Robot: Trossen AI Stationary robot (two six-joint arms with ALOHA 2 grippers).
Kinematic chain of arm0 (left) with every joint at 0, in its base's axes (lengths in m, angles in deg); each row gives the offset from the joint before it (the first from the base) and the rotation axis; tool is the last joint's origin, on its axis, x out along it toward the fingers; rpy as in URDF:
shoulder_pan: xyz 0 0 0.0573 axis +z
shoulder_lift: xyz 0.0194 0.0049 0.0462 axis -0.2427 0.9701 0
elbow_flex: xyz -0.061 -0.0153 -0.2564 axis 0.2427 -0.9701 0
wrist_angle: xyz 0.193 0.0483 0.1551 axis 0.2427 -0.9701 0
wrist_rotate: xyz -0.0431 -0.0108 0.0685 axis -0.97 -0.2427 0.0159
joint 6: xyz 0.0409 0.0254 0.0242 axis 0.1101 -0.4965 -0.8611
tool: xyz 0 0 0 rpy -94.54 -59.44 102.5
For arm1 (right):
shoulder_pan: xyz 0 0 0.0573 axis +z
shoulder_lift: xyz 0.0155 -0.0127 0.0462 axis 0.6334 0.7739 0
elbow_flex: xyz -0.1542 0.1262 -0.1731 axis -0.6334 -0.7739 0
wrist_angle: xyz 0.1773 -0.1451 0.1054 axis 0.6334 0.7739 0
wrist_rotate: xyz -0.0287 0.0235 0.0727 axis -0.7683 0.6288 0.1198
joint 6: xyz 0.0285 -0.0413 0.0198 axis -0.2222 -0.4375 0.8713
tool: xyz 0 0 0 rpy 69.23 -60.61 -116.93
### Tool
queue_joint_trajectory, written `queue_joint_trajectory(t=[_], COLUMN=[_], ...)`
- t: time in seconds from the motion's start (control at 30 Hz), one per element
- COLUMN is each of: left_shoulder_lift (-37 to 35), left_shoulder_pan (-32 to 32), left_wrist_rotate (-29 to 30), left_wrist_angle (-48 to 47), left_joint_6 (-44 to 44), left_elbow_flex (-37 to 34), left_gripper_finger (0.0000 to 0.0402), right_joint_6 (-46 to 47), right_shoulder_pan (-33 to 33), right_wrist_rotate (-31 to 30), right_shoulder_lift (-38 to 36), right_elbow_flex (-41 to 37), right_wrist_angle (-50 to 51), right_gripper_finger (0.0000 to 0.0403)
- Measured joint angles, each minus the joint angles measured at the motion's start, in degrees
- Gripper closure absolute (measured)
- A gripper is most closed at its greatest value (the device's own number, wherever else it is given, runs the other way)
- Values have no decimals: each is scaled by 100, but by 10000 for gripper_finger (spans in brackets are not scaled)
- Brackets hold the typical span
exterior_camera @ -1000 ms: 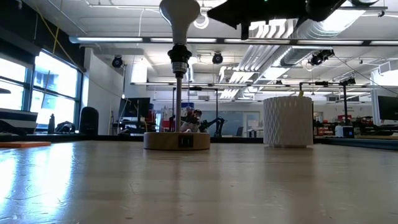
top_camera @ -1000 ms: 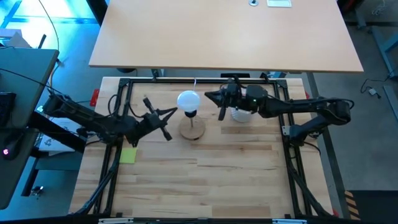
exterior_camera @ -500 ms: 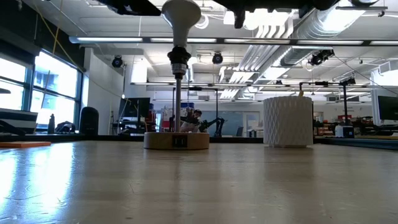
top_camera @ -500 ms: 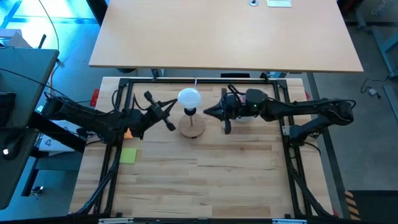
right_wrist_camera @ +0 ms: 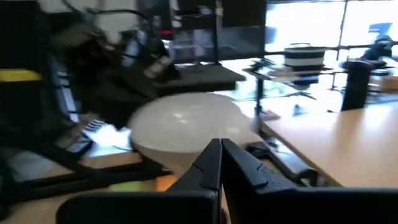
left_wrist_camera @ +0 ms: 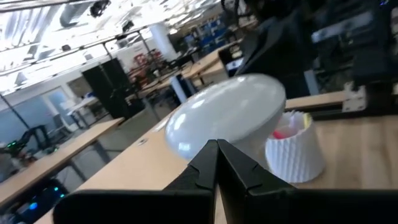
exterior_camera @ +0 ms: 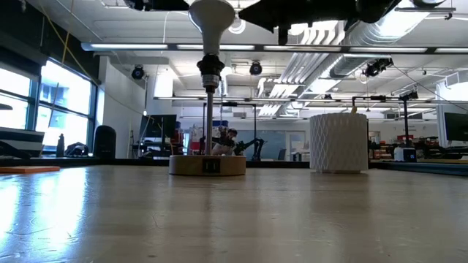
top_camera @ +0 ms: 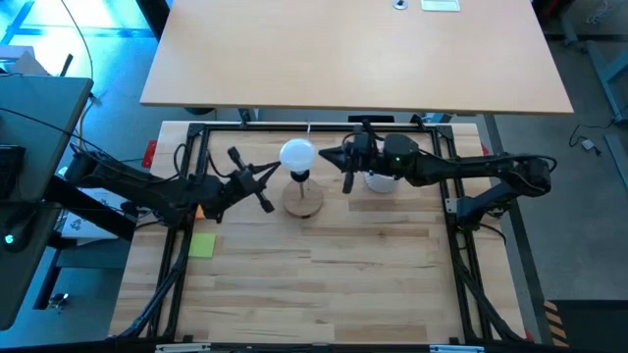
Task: Screw lightbulb
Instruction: Insert the light bulb into the brown lamp
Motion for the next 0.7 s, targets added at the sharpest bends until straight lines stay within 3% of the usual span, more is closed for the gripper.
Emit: queue_joint_trajectory(t=[0.23, 0.3, 0.37, 0.53, 0.6, 0.7], left_shoulder_lift=[28, -6, -67, -232, -238, -122], left_shoulder_pan=[344, 377, 295, -63, -136, -27], left_wrist_rotate=[71, 284, 515, 414, 124, -273], left_wrist_angle=[-232, -321, -325, -258, -206, -117], left_joint_6=[-14, -131, -254, -278, -129, 30], left_elbow_flex=[0, -2, -2, -2, -2, -2], left_gripper_finger=[401, 401, 401, 401, 401, 401], right_joint_6=[-10, -147, -177, -107, -106, 9], right_shoulder_pan=[124, 171, 190, 41, -54, -139], right_wrist_rotate=[1417, 1567, 1219, -577, -548, 138], right_shoulder_lift=[0, -14, -45, -92, -92, -74], right_elbow_flex=[0, 0, -2, -2, -2, -2], right_wrist_angle=[88, 206, 292, 366, 327, 205], right_gripper_finger=[403, 403, 403, 403, 403, 403])
